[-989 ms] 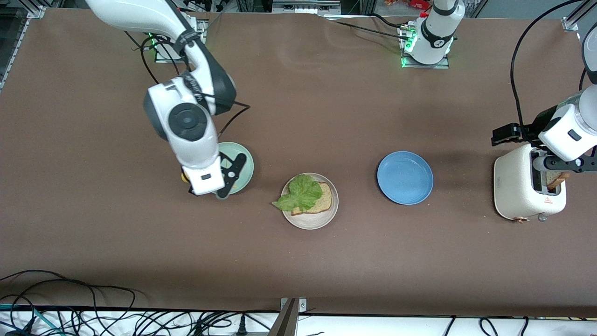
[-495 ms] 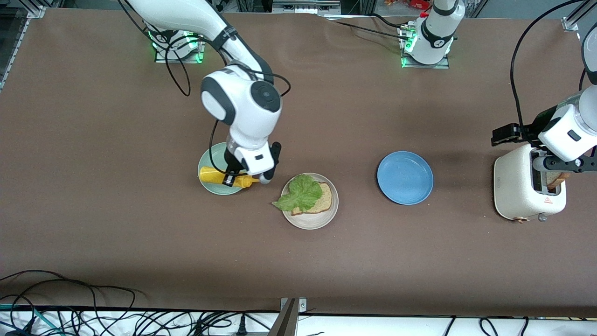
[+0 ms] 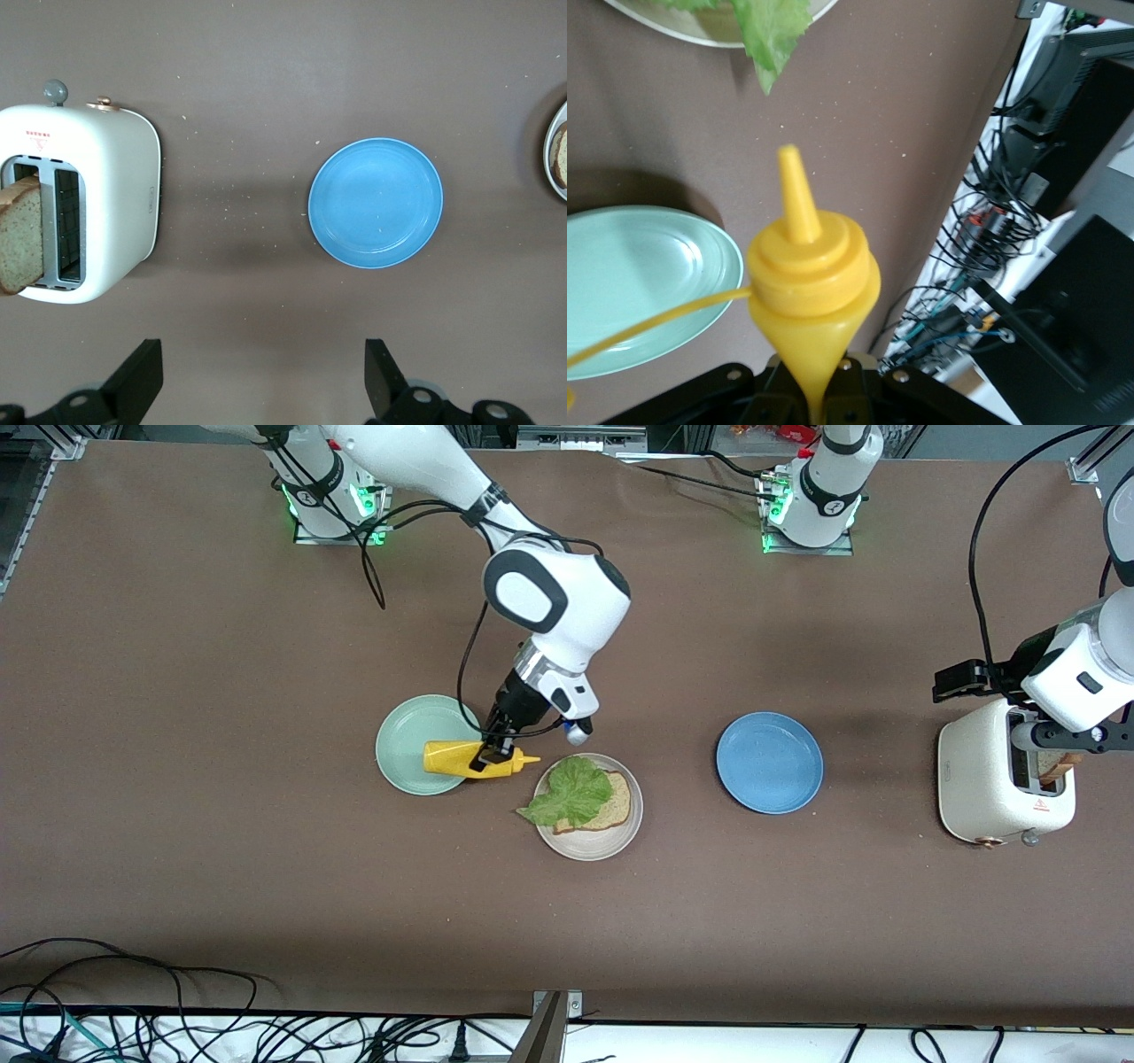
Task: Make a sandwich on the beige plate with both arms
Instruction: 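Tilt the mustard bottle nozzle down over the lettuce with the right gripper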
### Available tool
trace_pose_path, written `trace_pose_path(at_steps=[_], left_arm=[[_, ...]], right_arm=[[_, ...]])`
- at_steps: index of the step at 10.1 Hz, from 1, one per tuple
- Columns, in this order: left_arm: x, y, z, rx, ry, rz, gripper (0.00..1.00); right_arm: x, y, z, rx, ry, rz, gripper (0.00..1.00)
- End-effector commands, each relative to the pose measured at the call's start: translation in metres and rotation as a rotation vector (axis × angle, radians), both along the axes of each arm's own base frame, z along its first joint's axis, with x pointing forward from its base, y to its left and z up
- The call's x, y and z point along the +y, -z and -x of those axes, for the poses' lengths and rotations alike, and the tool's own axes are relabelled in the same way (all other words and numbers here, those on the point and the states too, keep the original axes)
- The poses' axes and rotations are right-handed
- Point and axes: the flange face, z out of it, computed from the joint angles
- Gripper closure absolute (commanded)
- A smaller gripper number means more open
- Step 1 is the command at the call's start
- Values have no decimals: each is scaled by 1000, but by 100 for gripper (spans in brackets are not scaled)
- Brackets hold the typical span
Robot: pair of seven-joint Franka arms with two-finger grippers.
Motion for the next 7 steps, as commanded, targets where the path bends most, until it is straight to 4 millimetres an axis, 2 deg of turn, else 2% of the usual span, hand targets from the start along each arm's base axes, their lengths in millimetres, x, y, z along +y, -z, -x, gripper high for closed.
trace_pose_path(at_steps=[1,2,5,7], left_arm=[[-1,-3,0,-8,-2,-19,0],[-1,-4,0,-10,-2,-20,0],[-1,-4,0,-11,-2,-20,0],[-1,-4,0,-10,-2,-20,0]], right_arm=[[16,9,9,-112,16,62,96],[20,14,16,-125,23,76,96],[20,12,17,-145,25,99,96],[15,2,11,-156,46,97,96]])
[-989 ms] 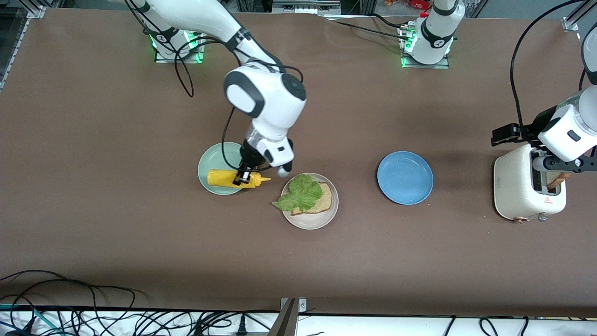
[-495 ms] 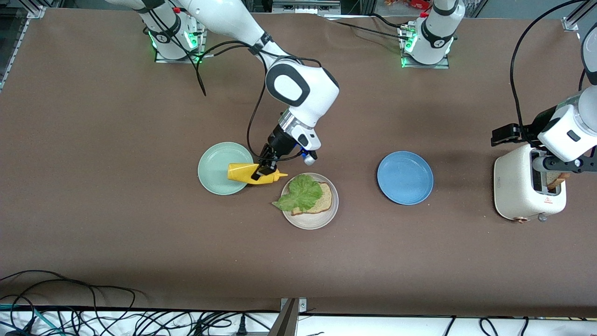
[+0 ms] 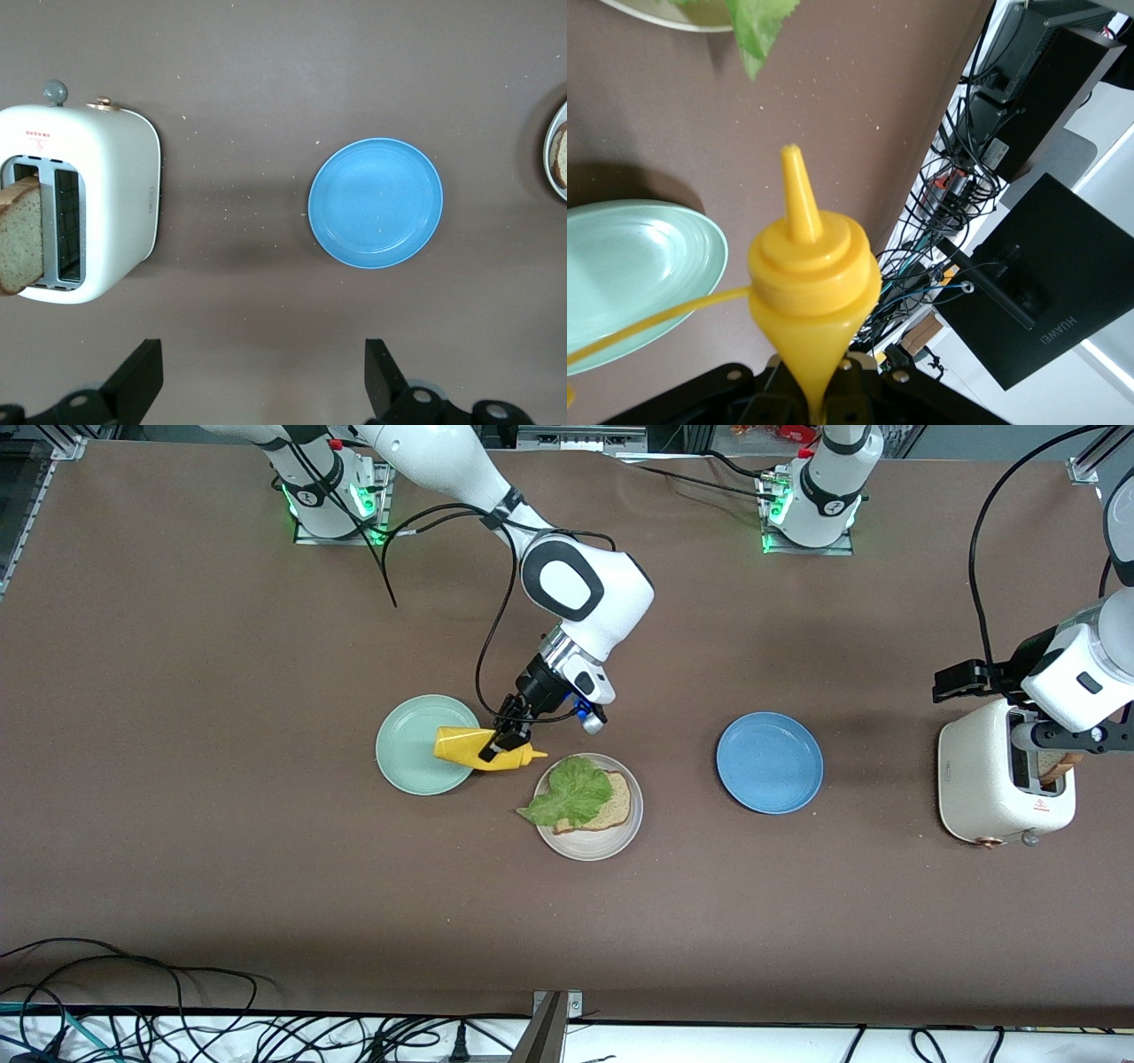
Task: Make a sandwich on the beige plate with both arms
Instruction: 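Tilt the mustard bottle nozzle down over the lettuce with the right gripper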
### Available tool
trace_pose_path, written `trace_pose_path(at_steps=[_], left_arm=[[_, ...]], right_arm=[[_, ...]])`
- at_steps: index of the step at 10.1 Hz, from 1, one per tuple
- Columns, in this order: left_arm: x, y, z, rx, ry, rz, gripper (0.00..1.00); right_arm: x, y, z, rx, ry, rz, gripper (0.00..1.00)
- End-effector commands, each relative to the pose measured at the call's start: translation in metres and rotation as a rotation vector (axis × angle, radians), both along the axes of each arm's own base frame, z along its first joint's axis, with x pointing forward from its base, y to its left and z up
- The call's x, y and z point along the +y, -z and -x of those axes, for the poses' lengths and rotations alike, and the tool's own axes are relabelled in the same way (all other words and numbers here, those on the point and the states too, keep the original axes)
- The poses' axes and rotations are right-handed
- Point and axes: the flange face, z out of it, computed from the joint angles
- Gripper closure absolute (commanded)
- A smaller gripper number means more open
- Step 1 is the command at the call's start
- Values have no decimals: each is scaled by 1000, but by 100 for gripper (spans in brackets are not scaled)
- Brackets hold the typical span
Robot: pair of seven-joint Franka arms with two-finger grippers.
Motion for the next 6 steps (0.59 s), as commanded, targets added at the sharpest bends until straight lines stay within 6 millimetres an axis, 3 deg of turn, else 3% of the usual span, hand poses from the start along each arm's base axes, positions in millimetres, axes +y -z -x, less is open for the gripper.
trace_pose_path(at_steps=[1,3,6], left_arm=[[-1,-4,0,-10,-3,-20,0],[-1,-4,0,-10,-1,-20,0],[-2,-1,-1,-7,-4,-21,0]], right_arm=[[-1,-23,-12,-32,45,-22,96],[-18,-32,-30,36,146,-115,96],[-81,-73,-76,177,294,-283,96]])
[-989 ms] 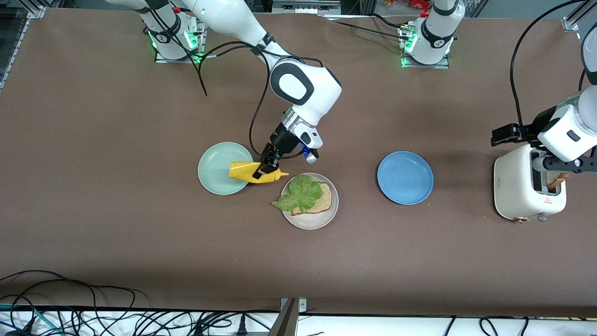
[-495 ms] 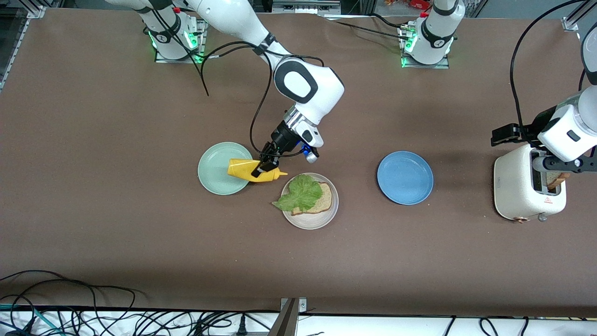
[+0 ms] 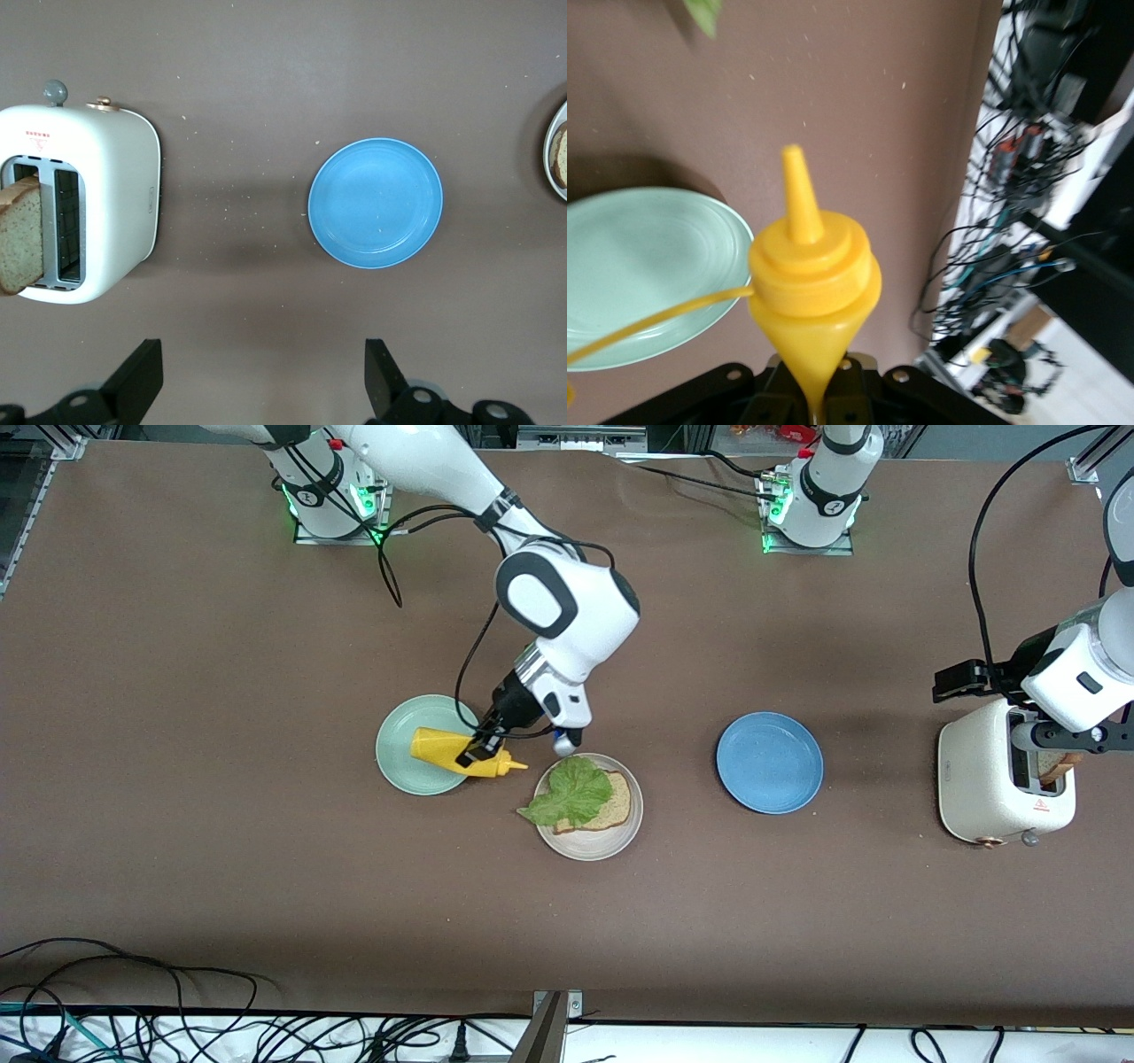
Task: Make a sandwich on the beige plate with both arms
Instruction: 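Tilt the mustard bottle nozzle down over the lettuce with the right gripper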
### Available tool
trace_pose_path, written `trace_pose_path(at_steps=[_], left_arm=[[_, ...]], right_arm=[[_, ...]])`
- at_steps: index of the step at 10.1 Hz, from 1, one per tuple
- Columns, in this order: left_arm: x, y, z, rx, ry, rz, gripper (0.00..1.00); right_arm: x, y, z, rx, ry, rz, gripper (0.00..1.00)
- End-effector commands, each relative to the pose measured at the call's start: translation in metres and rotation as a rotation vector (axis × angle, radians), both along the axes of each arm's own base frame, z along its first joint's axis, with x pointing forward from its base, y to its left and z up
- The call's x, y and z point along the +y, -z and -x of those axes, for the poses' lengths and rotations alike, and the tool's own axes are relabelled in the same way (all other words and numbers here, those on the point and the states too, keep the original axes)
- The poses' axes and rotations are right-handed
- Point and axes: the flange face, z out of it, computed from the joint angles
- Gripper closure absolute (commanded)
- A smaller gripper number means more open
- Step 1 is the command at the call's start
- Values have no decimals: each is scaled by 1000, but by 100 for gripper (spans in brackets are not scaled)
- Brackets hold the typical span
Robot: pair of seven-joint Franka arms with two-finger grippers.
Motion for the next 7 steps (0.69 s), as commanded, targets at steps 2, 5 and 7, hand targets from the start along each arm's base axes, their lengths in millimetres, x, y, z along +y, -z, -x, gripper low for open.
trace_pose_path(at_steps=[2,5,7], left_arm=[[4,0,-2,-5,0,-20,0],[15,5,-4,0,-11,-28,0],[41,17,-11,-7,-30,-35,0]], right_arm=[[-60,-50,-41,111,106,-210,96],[-110,-66,-70,189,189,-389,96],[-159,-70,-91,295,296,-577,96]])
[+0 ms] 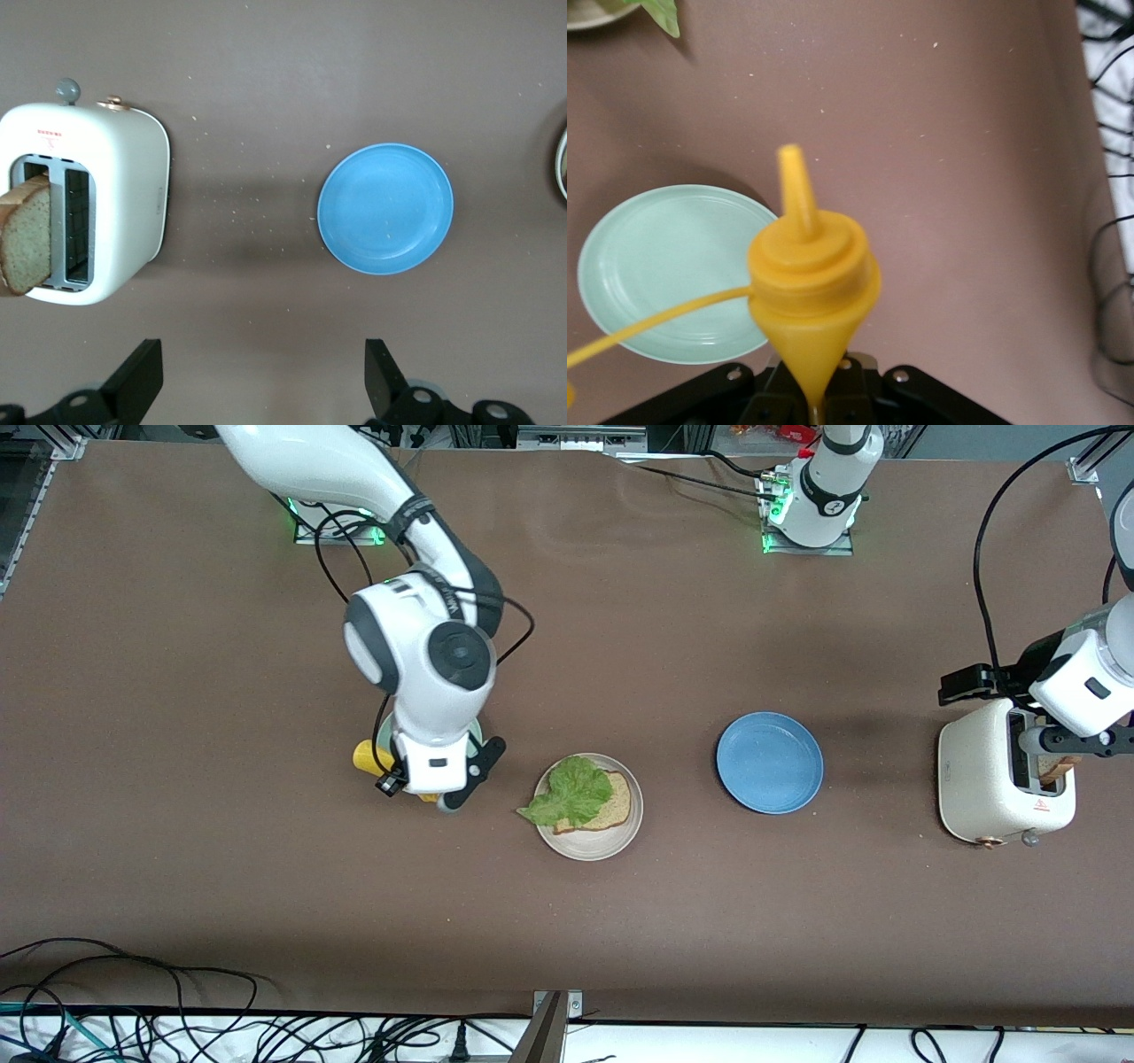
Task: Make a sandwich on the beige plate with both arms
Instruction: 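Tilt the mustard bottle nozzle down over the lettuce with the right gripper, then set the mustard down with the right gripper while the left gripper grasps toast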
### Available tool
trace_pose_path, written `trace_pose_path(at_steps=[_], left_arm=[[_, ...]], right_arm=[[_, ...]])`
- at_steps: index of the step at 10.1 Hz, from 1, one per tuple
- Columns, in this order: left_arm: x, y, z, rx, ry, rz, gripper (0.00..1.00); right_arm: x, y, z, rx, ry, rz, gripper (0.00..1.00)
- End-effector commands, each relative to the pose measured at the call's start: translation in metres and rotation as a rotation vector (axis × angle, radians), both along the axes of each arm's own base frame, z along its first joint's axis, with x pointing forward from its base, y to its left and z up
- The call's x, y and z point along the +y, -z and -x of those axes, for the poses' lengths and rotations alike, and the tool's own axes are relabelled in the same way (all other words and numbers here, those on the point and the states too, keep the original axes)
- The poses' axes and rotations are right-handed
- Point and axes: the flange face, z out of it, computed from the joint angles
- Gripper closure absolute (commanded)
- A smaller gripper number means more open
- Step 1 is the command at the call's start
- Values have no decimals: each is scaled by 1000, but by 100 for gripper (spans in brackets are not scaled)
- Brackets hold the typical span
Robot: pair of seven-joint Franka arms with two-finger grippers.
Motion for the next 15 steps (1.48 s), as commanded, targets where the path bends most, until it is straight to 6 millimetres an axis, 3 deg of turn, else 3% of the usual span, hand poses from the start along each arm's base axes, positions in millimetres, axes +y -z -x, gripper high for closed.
trace_pose_path(at_steps=[1,4,5,7,9,10,11,15], left_arm=[[42,16,-8,-6,27,-24,0],[109,49,-17,-9,98,-39,0],[119,62,-16,-7,92,-39,0],[142,82,-13,-20,142,-41,0],[174,95,-3,-24,197,-27,0],[197,97,4,-28,182,-26,0],[204,100,7,-39,201,-26,0],[228,138,26,-95,238,-38,0]], right_arm=[[-54,-14,-20,100,83,-209,96],[-120,-23,-43,171,107,-420,96],[-148,-25,-49,187,98,-493,96],[-190,-26,-43,260,103,-614,97],[-225,-26,-35,322,-13,-715,100],[-251,-13,-34,335,-59,-790,100],[-268,7,-28,356,-116,-880,100],[-309,62,-9,318,-316,-1127,100]])
